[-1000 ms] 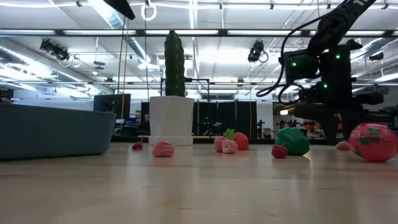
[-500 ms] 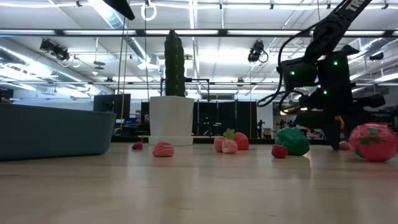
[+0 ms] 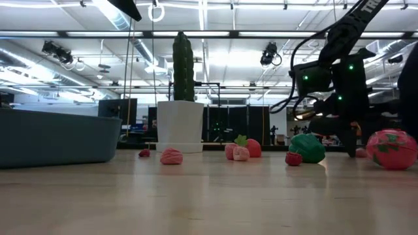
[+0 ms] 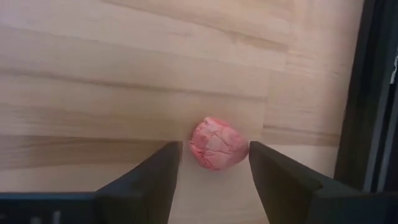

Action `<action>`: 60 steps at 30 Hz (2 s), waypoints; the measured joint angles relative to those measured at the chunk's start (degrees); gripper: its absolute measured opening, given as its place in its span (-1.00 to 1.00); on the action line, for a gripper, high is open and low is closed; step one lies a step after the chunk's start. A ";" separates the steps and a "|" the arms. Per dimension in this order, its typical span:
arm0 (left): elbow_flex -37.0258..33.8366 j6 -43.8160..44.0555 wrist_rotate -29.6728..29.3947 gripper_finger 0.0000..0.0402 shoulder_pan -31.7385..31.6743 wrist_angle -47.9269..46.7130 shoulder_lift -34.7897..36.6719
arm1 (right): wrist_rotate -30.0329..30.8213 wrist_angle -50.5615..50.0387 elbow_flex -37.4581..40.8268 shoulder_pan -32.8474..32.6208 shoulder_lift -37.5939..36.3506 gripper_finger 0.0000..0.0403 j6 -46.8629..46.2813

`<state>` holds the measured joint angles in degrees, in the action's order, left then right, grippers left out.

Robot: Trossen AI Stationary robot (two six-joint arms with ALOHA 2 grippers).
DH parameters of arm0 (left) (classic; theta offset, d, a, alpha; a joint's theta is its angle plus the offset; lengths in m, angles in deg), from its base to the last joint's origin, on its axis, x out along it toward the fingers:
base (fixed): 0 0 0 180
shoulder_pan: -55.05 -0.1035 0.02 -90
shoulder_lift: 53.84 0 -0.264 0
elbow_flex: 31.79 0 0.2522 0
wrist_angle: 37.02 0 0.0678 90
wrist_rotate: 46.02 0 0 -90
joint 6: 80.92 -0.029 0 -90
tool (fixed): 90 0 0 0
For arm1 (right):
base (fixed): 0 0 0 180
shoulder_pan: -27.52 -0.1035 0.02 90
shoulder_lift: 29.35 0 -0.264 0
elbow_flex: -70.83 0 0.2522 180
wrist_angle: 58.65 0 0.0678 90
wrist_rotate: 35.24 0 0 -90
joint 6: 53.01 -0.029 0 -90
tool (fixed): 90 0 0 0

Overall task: Pick and placing Produce into tupperware
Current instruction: Put the top right pink peach into the blue bin

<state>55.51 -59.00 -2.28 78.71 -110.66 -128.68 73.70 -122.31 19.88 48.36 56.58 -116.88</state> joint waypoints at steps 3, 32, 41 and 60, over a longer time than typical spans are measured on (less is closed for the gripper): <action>0.00 -0.01 0.00 -0.43 0.26 -0.02 0.00 | -0.02 0.91 0.02 0.00 0.46 -0.06 -0.49; -0.02 -0.14 -0.02 -0.47 0.26 0.00 0.00 | -11.59 40.67 0.26 -6.41 -8.86 -0.70 20.15; -0.02 3.35 -11.09 -0.49 0.24 0.03 0.00 | -16.73 66.77 0.17 -14.61 -7.96 -0.68 28.96; -0.02 5.34 -17.20 -0.53 -0.79 3.80 6.21 | -18.34 63.05 -36.70 -23.62 25.51 -0.63 40.71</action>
<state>55.49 -53.66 -19.48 77.93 -106.86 -122.47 55.36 -59.26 -16.82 24.74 82.09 -76.18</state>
